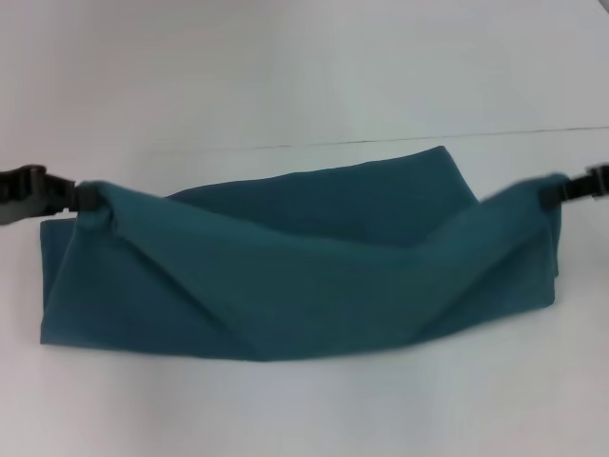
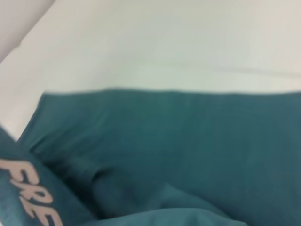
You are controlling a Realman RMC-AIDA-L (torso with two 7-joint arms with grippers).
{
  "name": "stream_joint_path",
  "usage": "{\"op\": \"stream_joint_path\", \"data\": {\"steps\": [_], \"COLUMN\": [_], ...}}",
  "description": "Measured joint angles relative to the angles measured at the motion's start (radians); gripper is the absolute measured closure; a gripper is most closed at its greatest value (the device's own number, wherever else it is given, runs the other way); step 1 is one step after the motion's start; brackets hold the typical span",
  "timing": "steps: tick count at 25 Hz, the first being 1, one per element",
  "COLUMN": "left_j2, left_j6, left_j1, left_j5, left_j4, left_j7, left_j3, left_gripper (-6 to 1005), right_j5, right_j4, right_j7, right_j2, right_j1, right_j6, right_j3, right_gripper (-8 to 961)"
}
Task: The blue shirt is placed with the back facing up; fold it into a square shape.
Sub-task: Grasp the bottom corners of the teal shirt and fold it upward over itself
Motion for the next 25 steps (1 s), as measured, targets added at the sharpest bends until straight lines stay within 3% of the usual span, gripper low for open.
{"op": "stream_joint_path", "data": {"steps": [8,12,18,25], "left_j2": [-0.042,-0.049,-0.053,-0.055], "left_j6": [-0.302,-0.411,-0.551,-0.605], "left_j1": [-0.003,-0.003,-0.002,0.001], "left_j5": [0.000,0.008,0.053,0.074], "left_j4": [-0.045,-0.077,-0.127,-0.145], "left_j7": [0.020,0.010,-0.005,-0.003], "left_j3": [0.176,0.243,0.258,0.258], "left_gripper": [952,952,951,953], "right_j5": [-0.003,-0.004,-0.003,-0.001], "right_j4": [0.191,0.298,0.384,0.424], "right_j7": [0.020,0.030,0.073,0.085], "right_j2": [0.010,0.014,0.020,0.026], "right_j1": [0.078,0.108,0.126,0.136], "right_j6": [0.257,0.390,0.569,0.683], "right_j3": [-0.043,-0.097,-0.106,-0.117], "right_gripper": [845,844,841,837]}}
